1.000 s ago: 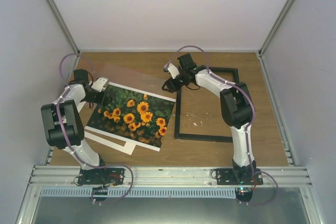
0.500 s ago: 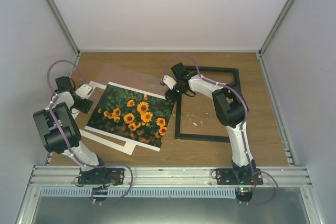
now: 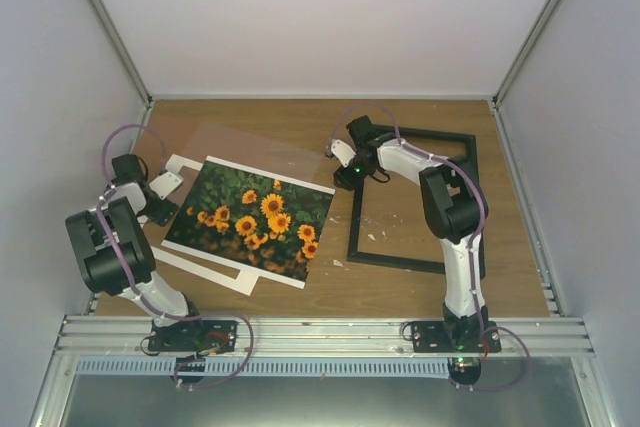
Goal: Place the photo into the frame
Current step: Adjust the photo frame at the center of the board, then adjust the photo at the center of the board.
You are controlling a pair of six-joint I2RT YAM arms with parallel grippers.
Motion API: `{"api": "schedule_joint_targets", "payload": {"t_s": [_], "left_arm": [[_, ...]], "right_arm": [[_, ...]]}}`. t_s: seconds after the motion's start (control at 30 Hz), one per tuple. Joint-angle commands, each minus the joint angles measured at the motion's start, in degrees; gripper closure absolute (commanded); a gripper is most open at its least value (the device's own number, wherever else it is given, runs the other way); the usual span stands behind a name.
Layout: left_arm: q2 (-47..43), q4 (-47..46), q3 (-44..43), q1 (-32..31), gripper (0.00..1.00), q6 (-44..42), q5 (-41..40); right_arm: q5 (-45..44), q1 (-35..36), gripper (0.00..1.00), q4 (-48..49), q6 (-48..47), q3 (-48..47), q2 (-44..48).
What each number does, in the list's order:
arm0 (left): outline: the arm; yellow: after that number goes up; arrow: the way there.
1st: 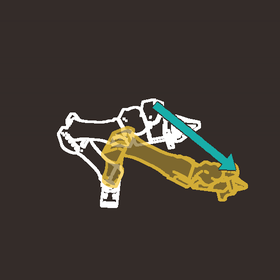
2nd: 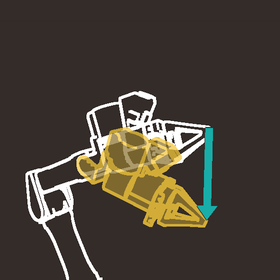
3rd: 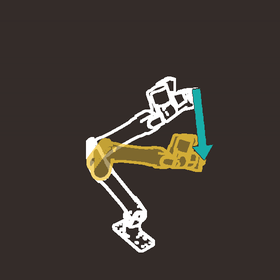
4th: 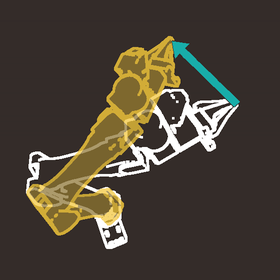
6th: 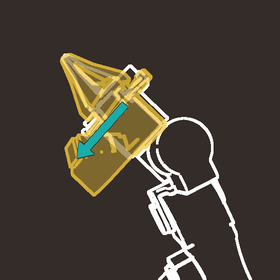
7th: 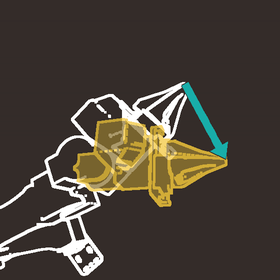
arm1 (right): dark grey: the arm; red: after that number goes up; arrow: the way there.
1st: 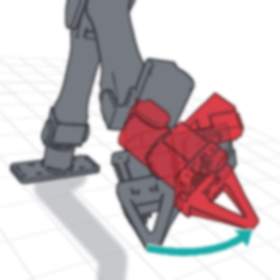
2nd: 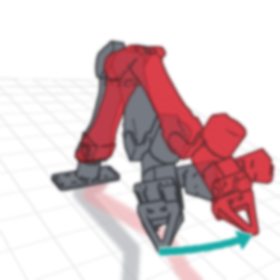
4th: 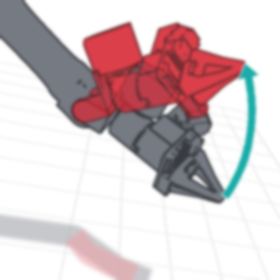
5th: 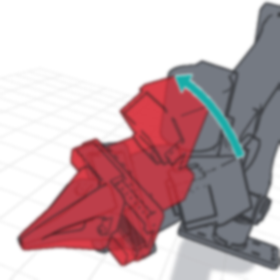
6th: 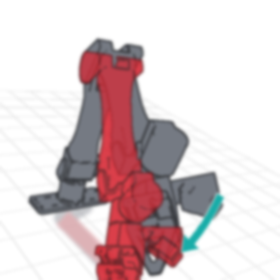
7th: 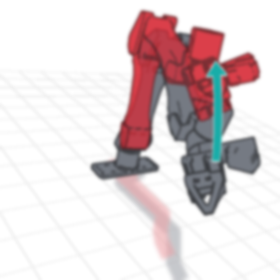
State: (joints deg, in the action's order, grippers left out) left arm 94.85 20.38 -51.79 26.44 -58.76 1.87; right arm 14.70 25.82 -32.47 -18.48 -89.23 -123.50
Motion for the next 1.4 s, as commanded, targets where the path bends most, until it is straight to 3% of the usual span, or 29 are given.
{"api": "schedule_joint_targets", "payload": {"t_s": [0.0, 0.3, 0.4, 0.57, 0.77, 0.83, 0.97, 1.1, 1.37], "left_arm": [[-1.77, 3.29, 4.7, -4.01, 0.13, -3.91, 4.31], [-3.54, 5.0, 11.85, -15.58, 0.14, -1.43, 6.59], [-4.72, 8.09, 9.64, -17.43, 0.13, 2.4, 10.86], [1.0, 21.71, -7.48, -5.77, 0.13, 13.52, 27.29], [5.76, 20.36, -16.24, 4.26, 0.12, 20.3, 28.76], [8.29, 20.28, -18.53, 6.84, 0.11, 22.2, 29.31], [13.22, 20.81, -22.86, 9.9, 0.08, 26.21, 31.65], [14.91, 18.45, -24.09, 10.85, 0.06, 28.24, 31.23], [15.71, 12.87, -21.65, 12.4, 0.06, 32.3, 29.43]], "right_arm": [[4.13, -0.42, 0.54, -1.66, 2.0, -1.87, 3.05], [7.53, -0.31, 0.53, -3.22, 6.23, -10.44, -2.62], [7.92, -0.26, 0.53, -3.22, 8.62, -13.99, -5.25], [14.5, -0.09, 0.41, -1.87, 14.45, -16.84, -8.08], [15.34, 0.72, 0.39, 0.78, 18.35, -16.33, -10.63], [14.96, 0.72, 0.33, 1.18, 20.31, -16.81, -11.82], [16.45, 0.63, 0.15, 0.72, 24.05, -18.89, -14.58], [16.68, 0.68, 0.03, 1.03, 29.3, -18.93, -15.1], [16.22, 1.41, 0.0, 2.82, 44.6, -17.33, -15.52]]}}
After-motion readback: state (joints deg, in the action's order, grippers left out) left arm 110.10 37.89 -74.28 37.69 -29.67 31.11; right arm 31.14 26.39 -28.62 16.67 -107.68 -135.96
